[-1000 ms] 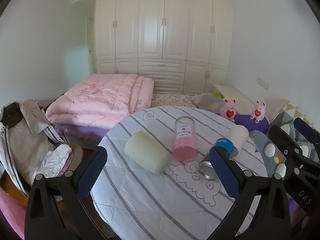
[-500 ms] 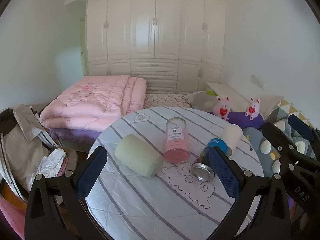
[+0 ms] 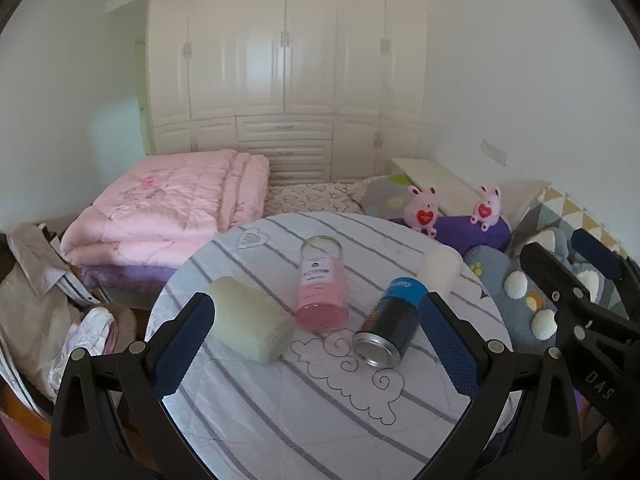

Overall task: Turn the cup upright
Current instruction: 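Move the open left gripper toward the pale green cup lying sideways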

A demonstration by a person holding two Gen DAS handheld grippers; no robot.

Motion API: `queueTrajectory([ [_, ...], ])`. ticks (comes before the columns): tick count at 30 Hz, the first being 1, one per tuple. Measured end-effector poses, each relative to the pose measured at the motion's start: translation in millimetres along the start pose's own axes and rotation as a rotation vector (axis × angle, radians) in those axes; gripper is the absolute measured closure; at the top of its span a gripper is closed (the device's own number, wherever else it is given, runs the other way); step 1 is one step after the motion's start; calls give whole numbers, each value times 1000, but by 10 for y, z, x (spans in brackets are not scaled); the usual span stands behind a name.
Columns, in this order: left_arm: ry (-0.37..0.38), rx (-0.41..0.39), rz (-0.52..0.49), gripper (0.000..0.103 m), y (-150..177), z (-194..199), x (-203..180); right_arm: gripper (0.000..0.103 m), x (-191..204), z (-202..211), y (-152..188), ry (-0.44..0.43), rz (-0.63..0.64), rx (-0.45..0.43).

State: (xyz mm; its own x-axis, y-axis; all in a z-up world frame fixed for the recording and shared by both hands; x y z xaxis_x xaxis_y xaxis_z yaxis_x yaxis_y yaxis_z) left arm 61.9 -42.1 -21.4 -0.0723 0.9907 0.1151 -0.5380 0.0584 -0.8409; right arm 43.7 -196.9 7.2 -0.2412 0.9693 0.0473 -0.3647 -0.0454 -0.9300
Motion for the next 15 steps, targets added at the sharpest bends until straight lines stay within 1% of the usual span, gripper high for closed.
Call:
queueTrajectory([
  [4, 0, 26, -36, 0, 0, -34, -109, 19, -113, -5, 16, 16, -21, 13],
  [7, -11, 39, -51, 0, -15, -76, -161, 19, -194, -66, 47, 8, -46, 52],
  [10, -17, 43, -55, 0, -35, -116, -187, 19, -257, -112, 74, -1, -61, 67],
  [15, -23, 49, -73, 0, -67, -170, -247, 19, -295, -157, 52, -10, -65, 70],
])
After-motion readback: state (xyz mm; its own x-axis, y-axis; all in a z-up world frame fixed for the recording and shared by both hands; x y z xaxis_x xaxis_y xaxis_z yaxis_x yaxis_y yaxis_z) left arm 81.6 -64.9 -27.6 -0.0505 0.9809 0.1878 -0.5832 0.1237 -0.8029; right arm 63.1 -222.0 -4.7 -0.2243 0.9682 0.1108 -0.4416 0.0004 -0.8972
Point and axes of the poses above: each gripper's, at about its wrist camera, not at the fingertips, and z roughly against the way its jaws point, x to its left, y to its underside, the point moved 4 cm from there along -z, roughly the way its jaws point, and after that the axes turned 15 degrees about -y, right-handed, at the moved point
